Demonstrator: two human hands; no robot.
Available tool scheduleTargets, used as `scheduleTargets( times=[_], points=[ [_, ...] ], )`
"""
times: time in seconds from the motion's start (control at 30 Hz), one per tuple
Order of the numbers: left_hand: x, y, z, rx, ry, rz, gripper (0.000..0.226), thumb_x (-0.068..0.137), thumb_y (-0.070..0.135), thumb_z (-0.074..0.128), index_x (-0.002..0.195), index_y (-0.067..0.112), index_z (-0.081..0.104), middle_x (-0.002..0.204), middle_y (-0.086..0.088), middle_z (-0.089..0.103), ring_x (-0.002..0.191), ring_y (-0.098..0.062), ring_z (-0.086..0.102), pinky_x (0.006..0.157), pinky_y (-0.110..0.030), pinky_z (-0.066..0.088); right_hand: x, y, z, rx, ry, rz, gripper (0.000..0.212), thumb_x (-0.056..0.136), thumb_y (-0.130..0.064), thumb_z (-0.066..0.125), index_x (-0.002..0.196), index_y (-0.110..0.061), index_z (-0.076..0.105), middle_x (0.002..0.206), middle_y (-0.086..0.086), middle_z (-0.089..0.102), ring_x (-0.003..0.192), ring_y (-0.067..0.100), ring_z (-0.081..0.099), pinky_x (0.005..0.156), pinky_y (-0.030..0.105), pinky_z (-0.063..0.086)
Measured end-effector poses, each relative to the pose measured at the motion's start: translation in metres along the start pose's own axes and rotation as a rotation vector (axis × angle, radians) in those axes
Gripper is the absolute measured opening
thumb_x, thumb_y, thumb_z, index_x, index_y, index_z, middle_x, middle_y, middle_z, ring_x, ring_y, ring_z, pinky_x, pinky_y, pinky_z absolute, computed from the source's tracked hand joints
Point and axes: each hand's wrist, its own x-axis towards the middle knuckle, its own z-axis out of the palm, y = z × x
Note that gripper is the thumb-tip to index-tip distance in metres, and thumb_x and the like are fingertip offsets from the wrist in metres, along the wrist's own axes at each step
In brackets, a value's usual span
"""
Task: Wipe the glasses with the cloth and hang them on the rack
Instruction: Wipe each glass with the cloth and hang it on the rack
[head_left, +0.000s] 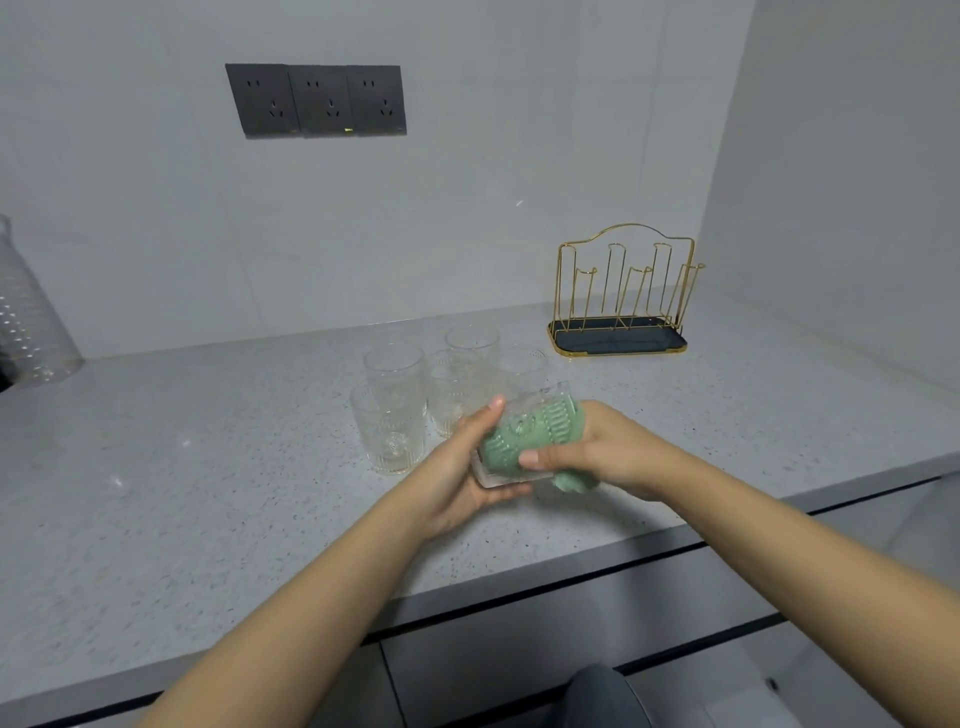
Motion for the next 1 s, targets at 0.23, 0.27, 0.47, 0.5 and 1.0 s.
scheduleTargets(
  times=[0.23, 0.27, 0.47, 0.5, 1.0],
  points=[
    [-0.002, 0.018, 0.004, 0.105, 0.007, -0.080, 0.038, 0.094, 0.044, 0.055, 0.107, 0.010, 0.066, 0.090, -0.011, 0.074, 0.073, -0.022, 0.071, 0.060, -0.032, 0.060, -0.010, 0.001, 0.007, -0.329, -0.133, -0.106, 0.035, 0.082, -0.015, 0.069, 0.114, -0.026, 0.059, 0.103, -0.023, 0.063, 0.091, -0.010, 0.059, 0.083, 0.007, 0.043],
    [-0.004, 0.021, 0.004, 0.093, -0.007, -0.145, 0.038, 0.093, 0.046, 0.055, 0.105, 0.011, 0.067, 0.088, -0.011, 0.074, 0.071, -0.023, 0.071, 0.060, -0.032, 0.060, -0.010, 0.005, 0.005, -0.453, -0.129, -0.134, 0.038, 0.082, -0.018, 0.070, 0.118, -0.025, 0.059, 0.107, -0.022, 0.060, 0.093, -0.011, 0.057, 0.085, 0.007, 0.042],
    [0.001, 0.006, 0.005, 0.074, -0.006, 0.061, 0.053, 0.086, 0.043, 0.064, 0.129, 0.014, 0.052, 0.119, -0.012, 0.065, 0.093, -0.024, 0.068, 0.066, -0.033, 0.061, -0.007, -0.003, -0.008, 0.211, -0.004, 0.038, 0.024, 0.081, -0.004, 0.064, 0.104, -0.012, 0.065, 0.093, 0.006, 0.072, 0.083, 0.022, 0.065, 0.070, 0.027, 0.054],
    [0.001, 0.004, 0.006, 0.094, 0.005, 0.125, 0.053, 0.084, 0.040, 0.065, 0.127, 0.015, 0.050, 0.121, -0.011, 0.064, 0.093, -0.022, 0.067, 0.064, -0.031, 0.059, -0.006, -0.004, -0.008, 0.350, 0.003, 0.057, 0.026, 0.079, -0.005, 0.063, 0.104, -0.011, 0.065, 0.095, 0.005, 0.072, 0.088, 0.021, 0.066, 0.074, 0.025, 0.054],
    [0.001, 0.013, 0.002, 0.151, -0.040, 0.120, 0.062, 0.082, 0.039, 0.064, 0.131, 0.005, 0.047, 0.122, -0.018, 0.064, 0.092, -0.024, 0.069, 0.065, -0.032, 0.059, -0.010, -0.010, -0.006, 0.404, -0.008, 0.042, 0.030, 0.076, -0.009, 0.065, 0.106, -0.010, 0.064, 0.098, 0.007, 0.071, 0.091, 0.021, 0.066, 0.078, 0.026, 0.055]
  ],
)
